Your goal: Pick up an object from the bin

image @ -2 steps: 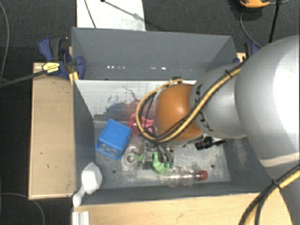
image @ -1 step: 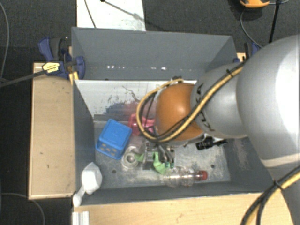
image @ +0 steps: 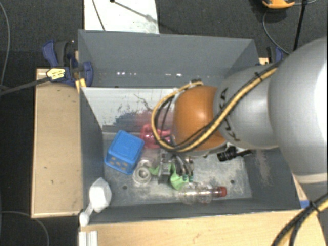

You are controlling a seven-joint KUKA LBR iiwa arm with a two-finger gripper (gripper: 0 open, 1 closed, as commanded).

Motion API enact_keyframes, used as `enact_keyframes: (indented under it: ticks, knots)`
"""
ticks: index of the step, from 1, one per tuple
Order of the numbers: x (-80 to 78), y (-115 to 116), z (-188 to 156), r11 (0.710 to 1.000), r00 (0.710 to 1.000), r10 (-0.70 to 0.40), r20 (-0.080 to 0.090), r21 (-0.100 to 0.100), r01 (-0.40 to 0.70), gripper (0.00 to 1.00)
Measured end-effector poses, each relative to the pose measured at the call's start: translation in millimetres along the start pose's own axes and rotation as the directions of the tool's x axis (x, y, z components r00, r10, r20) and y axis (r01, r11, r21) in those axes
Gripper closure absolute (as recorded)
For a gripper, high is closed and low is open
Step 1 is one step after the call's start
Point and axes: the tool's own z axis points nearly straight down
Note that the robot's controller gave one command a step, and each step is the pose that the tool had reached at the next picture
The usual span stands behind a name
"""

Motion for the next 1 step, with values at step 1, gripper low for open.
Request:
enact_keyframes:
  ticks: [1]
  knots:
    - [-1.5, 0.5, -24.1, 1.0, 1.0, 0.001, 0.006, -0.002, -0.001, 1.0]
